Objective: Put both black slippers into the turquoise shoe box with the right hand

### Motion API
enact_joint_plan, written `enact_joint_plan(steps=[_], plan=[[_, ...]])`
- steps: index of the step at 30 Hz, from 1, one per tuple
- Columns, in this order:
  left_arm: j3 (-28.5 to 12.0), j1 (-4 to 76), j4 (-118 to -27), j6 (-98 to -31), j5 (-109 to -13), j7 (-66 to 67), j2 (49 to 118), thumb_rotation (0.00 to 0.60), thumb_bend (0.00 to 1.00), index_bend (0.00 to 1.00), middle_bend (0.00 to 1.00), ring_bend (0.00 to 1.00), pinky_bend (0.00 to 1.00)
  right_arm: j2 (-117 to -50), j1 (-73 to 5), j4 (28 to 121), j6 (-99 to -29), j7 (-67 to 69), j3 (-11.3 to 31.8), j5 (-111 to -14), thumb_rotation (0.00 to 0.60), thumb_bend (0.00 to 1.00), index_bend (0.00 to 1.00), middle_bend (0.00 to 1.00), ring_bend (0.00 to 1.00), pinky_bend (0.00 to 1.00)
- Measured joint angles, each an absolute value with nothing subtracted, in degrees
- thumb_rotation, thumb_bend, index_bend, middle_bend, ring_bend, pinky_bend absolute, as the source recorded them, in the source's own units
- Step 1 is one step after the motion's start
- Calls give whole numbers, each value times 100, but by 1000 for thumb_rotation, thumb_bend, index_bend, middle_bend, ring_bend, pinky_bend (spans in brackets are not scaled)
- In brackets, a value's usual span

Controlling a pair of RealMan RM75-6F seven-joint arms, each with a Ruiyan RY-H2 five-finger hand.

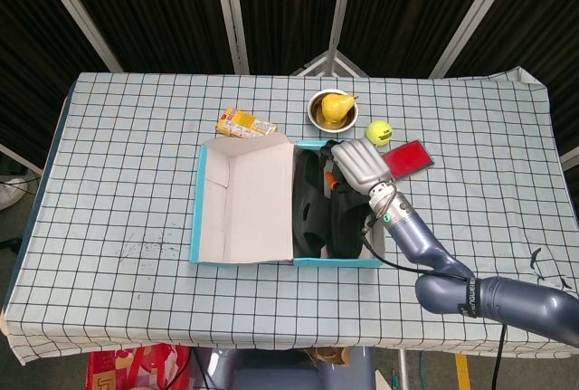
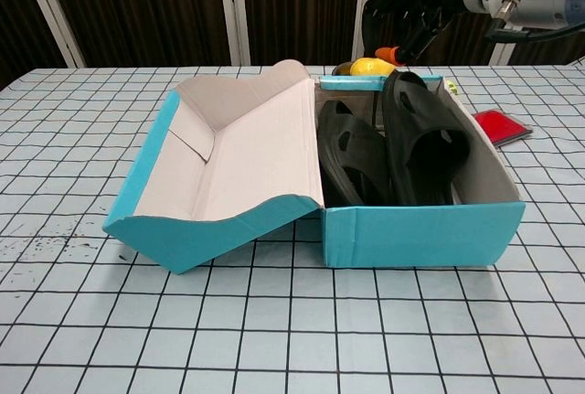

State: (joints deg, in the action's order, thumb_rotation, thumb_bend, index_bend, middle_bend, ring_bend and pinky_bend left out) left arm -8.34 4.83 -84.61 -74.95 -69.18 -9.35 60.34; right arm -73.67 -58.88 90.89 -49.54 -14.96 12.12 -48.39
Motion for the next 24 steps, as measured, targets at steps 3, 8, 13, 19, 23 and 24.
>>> enact_joint_plan(steps=[3, 8, 13, 19, 23, 24], plan=[[-834, 488, -8452, -7484, -6914, -927, 6039, 600, 382, 71, 0, 0, 68, -7458, -5887, 8925, -4837, -1437, 1205, -4819, 600, 477, 499, 390, 477, 492], [-833, 504, -8460, -7464, -6899, -864, 6051, 600, 382, 71, 0, 0, 68, -7627, -5867, 8662, -4679, -1330, 1175, -4866, 600, 477, 499, 390, 478, 492], [-850, 495, -8464, -7482, -6851, -836, 6053, 600, 382, 72, 0, 0, 68, -7760, -5841, 8394, -4503, -1171, 1156, -4947, 600, 476, 499, 390, 478, 495], [-844, 517, -8458, -7443, -6852, -795, 6066, 600, 382, 73, 0, 0, 68, -7936, -5748, 8137, -4354, -949, 1096, -5137, 600, 477, 499, 390, 478, 495], [-844, 518, -8469, -7462, -6865, -789, 6067, 600, 382, 77, 0, 0, 68, -8029, -5685, 7986, -4262, -823, 1059, -5246, 600, 477, 499, 390, 478, 495], [-845, 514, -8473, -7472, -6865, -787, 6066, 600, 382, 77, 0, 0, 68, -8043, -5669, 7962, -4254, -795, 1055, -5271, 600, 476, 499, 390, 478, 495]])
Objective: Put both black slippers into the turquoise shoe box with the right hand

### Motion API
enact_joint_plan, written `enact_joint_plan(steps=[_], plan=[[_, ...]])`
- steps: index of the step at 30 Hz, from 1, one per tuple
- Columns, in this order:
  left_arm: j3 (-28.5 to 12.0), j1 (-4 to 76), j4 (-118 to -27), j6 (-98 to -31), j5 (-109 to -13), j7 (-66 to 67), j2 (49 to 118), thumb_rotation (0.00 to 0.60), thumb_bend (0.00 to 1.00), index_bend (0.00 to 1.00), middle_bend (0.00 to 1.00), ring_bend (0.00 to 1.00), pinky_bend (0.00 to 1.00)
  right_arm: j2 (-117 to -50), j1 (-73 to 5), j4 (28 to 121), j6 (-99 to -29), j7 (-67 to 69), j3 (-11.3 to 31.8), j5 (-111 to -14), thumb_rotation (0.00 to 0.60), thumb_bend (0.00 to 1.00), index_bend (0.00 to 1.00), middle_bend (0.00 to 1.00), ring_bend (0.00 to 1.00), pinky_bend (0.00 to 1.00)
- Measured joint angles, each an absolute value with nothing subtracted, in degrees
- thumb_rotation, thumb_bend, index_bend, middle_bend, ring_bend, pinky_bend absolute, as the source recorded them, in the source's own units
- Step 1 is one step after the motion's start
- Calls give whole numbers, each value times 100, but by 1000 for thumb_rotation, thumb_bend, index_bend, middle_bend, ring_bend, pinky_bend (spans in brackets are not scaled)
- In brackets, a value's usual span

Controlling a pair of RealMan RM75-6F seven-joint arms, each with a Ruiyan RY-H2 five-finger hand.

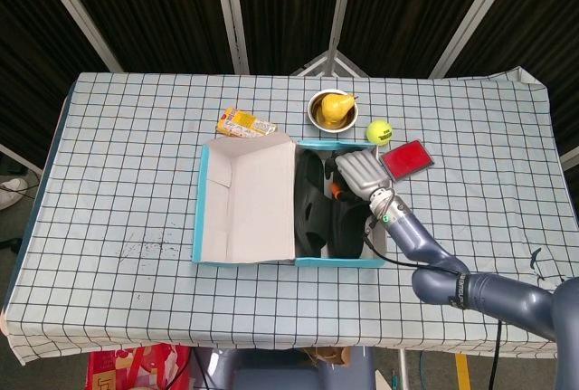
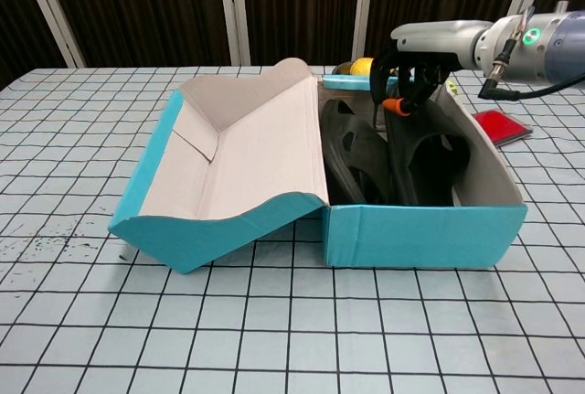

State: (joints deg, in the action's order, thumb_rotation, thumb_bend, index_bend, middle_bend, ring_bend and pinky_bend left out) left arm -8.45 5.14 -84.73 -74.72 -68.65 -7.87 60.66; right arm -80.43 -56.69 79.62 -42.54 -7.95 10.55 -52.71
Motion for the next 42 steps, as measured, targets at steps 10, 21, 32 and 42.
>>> enact_joint_plan(steps=[10, 21, 32, 42], plan=[[-837, 513, -8503, -7482, -6886, -771, 6061, 600, 383, 80, 0, 0, 68, -8107, -5534, 7853, -4204, -639, 1039, -5469, 600, 477, 499, 390, 478, 495], [-829, 513, -8499, -7478, -6927, -832, 6052, 600, 382, 80, 0, 0, 68, -7627, -5498, 8499, -4343, -715, 1229, -5461, 600, 464, 373, 312, 312, 383], [-784, 470, -8537, -7579, -7177, -1106, 5983, 600, 382, 75, 0, 0, 68, -6047, -5083, 10194, -4474, -769, 1198, -5169, 600, 431, 289, 234, 219, 294], [-697, 359, -8720, -7911, -7573, -1347, 5855, 600, 382, 75, 0, 0, 68, -5165, -3293, 11792, -6833, -1108, 427, -6139, 600, 432, 289, 234, 220, 294]])
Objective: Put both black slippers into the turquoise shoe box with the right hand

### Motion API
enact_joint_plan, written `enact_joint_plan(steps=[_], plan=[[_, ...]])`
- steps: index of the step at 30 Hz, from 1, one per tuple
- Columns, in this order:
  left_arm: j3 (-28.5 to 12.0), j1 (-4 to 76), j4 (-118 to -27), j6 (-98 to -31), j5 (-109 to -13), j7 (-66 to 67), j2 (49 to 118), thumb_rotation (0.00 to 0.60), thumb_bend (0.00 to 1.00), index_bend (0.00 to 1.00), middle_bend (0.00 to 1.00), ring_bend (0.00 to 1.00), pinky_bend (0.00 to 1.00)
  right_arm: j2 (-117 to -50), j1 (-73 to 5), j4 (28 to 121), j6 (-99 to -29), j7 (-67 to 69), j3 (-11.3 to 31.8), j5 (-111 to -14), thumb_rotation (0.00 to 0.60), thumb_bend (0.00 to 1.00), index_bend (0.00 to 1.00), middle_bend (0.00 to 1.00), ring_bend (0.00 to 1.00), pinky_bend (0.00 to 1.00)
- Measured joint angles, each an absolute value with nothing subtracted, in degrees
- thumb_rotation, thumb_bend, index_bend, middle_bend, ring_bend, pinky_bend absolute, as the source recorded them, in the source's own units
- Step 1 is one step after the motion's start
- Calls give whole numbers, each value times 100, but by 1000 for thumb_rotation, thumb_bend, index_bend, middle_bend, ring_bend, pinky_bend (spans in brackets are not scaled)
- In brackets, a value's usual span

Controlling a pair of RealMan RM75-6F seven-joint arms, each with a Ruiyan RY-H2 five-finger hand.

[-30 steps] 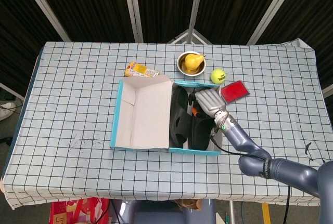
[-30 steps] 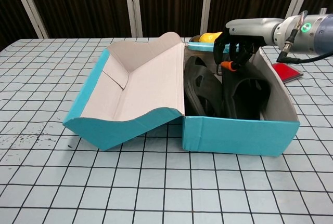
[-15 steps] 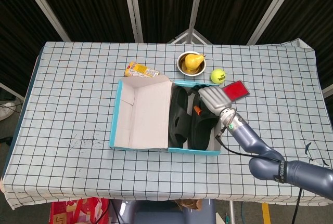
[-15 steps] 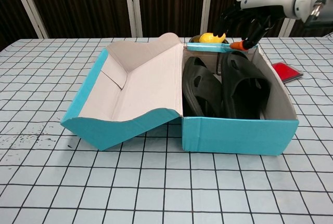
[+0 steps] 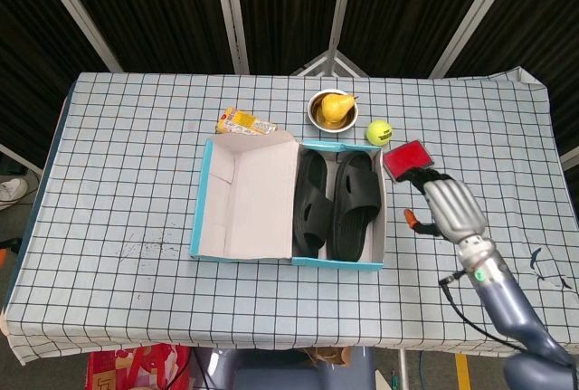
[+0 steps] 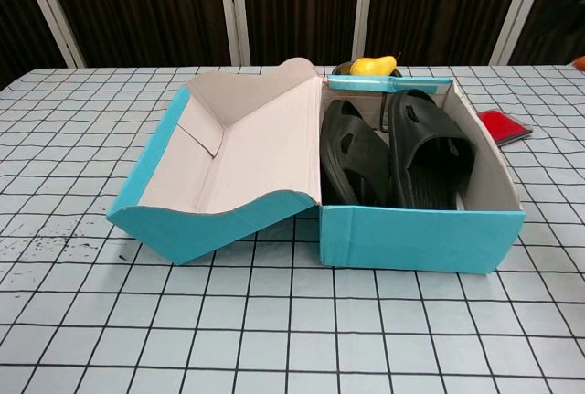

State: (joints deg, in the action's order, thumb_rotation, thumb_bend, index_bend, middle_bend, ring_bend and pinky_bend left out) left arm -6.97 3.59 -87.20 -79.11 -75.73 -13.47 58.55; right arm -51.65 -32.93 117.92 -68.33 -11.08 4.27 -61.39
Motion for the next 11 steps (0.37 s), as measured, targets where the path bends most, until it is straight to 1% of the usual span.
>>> enact_joint_plan(steps=[1, 5, 9, 11], plan=[[-689, 340, -8741, -7957, -7607, -1364, 5841, 600, 382, 75, 0, 0, 68, -5123, -3177, 11855, -6973, -1166, 347, -6259, 600, 432, 289, 234, 220, 293], [-629, 241, -8863, -8154, -7776, -1438, 5763, 600, 382, 75, 0, 0, 68, -5003, -2358, 12090, -7934, -1670, -201, -7082, 600, 431, 289, 234, 216, 258], [-553, 125, -8994, -8349, -7924, -1486, 5669, 600, 382, 72, 0, 0, 68, -5188, -1505, 12031, -8788, -1878, -655, -7779, 600, 431, 289, 232, 174, 172], [-537, 78, -9043, -8446, -7964, -1505, 5643, 600, 382, 71, 0, 0, 68, -5379, -1083, 11858, -9158, -1894, -853, -8063, 600, 431, 288, 214, 141, 120]])
